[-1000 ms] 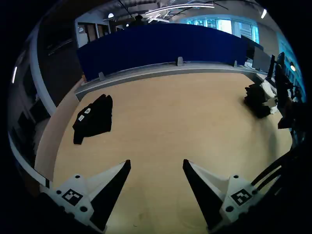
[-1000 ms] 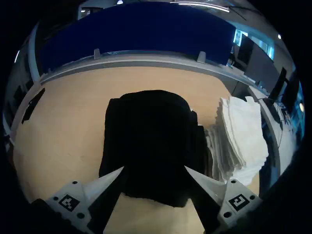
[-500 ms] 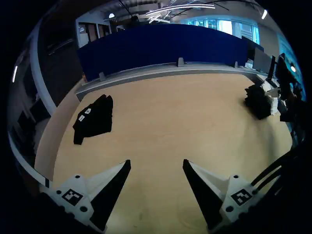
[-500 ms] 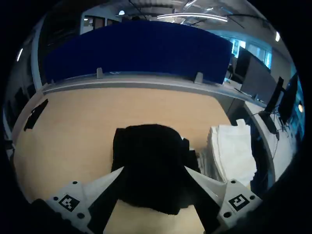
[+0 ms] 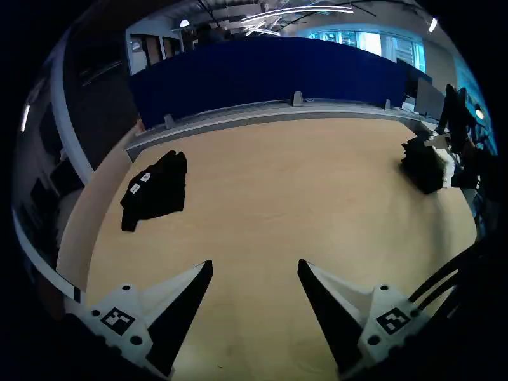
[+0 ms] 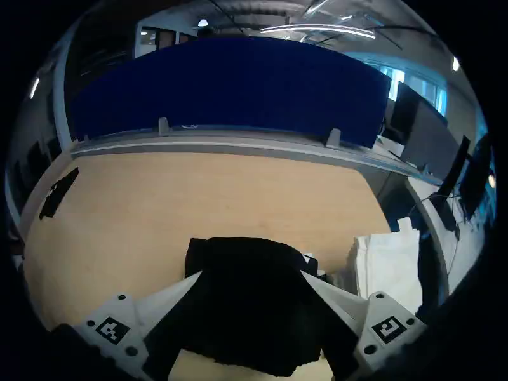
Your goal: Fold towel
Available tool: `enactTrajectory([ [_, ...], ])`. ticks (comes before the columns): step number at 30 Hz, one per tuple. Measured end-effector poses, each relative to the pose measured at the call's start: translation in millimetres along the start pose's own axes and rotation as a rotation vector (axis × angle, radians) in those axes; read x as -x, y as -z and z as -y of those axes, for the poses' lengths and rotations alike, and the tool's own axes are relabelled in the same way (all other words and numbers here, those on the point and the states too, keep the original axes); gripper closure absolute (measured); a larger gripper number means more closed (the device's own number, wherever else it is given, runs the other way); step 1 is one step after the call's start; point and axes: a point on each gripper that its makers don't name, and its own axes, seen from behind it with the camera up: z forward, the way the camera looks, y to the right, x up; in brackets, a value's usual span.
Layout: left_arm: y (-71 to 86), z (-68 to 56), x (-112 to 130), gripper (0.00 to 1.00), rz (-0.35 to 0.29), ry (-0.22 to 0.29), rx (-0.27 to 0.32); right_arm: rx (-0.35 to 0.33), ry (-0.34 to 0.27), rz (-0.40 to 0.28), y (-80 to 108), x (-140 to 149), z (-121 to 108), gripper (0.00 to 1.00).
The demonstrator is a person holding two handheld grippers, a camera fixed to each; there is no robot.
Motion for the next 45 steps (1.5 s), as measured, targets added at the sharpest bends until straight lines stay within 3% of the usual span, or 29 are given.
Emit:
enactTrajectory([
  [6, 0.2, 5.8, 2.9, 0.0, 0.007, 0.001, -0.015, 0.007, -0.006, 0.04, -21.0, 7.1, -7.5, 0.0],
  [15, 2.2, 9.5, 8.0, 0.0, 0.015, 0.01, -0.028, 0.008, 0.016, 0.084, -37.6, 17.3, -12.2, 0.0],
  [24, 6.9, 10.9, 10.3, 0.0, 0.017, 0.013, -0.035, -0.014, -0.041, 0.089, -43.4, 27.9, -13.3, 0.0],
  [30, 9.5, 9.2, 12.9, 0.0, 0.017, 0.023, -0.035, -0.015, -0.042, 0.089, -43.4, 28.4, -12.6, 0.0],
  [36, 11.3, 9.8, 11.5, 0.0, 0.007, 0.022, -0.034, -0.017, -0.051, 0.055, -30.0, 10.6, -9.5, 0.0],
  [45, 13.4, 10.7, 4.9, 0.0, -0.019, 0.034, -0.021, -0.002, -0.03, -0.017, 9.8, -12.6, -9.4, 0.0],
])
